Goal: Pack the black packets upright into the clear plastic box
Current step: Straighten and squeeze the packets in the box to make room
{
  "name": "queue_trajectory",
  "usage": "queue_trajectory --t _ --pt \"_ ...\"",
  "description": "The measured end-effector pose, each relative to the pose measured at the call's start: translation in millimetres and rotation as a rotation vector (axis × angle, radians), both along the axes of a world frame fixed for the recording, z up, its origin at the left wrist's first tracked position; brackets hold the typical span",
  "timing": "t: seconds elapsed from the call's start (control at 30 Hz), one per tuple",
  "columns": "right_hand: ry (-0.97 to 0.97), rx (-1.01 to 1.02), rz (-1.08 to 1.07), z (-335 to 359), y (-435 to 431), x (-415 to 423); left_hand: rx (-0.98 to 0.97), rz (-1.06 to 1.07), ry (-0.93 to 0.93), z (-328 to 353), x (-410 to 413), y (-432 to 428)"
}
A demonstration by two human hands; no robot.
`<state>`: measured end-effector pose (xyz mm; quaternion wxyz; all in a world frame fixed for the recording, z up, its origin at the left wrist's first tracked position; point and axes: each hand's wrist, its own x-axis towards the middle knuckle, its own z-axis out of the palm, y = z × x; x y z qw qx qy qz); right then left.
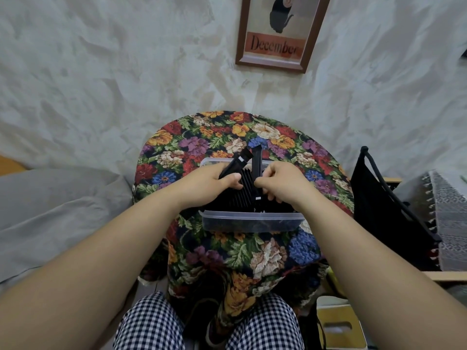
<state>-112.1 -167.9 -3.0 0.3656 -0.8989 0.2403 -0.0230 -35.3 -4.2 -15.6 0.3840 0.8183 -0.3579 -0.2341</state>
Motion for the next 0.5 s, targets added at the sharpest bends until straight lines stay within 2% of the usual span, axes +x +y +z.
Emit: queue_trajectory --t 0.37,0.5 --pt "0.038 -0.118 0.075 0.7 7.2 6.5 -0.031 0.019 0.015 -0.1 0.4 1.5" --pt "0.028 -0.103 0.080 -3.1 4.3 5.4 -0.049 0.031 0.047 -0.3 1.5 2.1"
